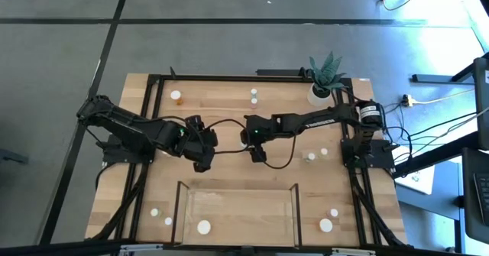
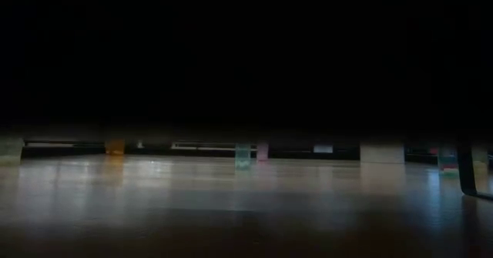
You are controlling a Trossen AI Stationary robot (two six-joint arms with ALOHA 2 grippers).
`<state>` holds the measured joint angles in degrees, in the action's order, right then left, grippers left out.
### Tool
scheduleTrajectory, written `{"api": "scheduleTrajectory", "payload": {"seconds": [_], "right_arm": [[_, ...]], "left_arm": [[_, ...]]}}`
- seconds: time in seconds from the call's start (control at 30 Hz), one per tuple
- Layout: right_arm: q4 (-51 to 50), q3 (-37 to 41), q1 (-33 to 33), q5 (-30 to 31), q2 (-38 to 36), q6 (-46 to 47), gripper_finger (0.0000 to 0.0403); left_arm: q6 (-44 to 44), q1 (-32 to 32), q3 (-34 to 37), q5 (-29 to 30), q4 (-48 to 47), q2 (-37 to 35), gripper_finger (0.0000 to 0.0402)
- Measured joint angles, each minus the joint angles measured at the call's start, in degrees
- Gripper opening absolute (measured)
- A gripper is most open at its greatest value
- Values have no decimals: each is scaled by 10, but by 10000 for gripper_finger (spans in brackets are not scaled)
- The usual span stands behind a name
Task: Pick and place medicine bottles onto shelf by color
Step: Put the bottom left blue pill bottle on the shelf
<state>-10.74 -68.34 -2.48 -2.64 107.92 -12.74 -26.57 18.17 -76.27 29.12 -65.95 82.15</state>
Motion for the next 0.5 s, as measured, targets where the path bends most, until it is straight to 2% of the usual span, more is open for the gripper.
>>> {"api": "scheduleTrajectory", "payload": {"seconds": [0.5], "right_arm": [[33, 0, 0, 0, 31, -4, 271]], "left_arm": [[0, 0, 0, -1, 0, 0, 315]]}}
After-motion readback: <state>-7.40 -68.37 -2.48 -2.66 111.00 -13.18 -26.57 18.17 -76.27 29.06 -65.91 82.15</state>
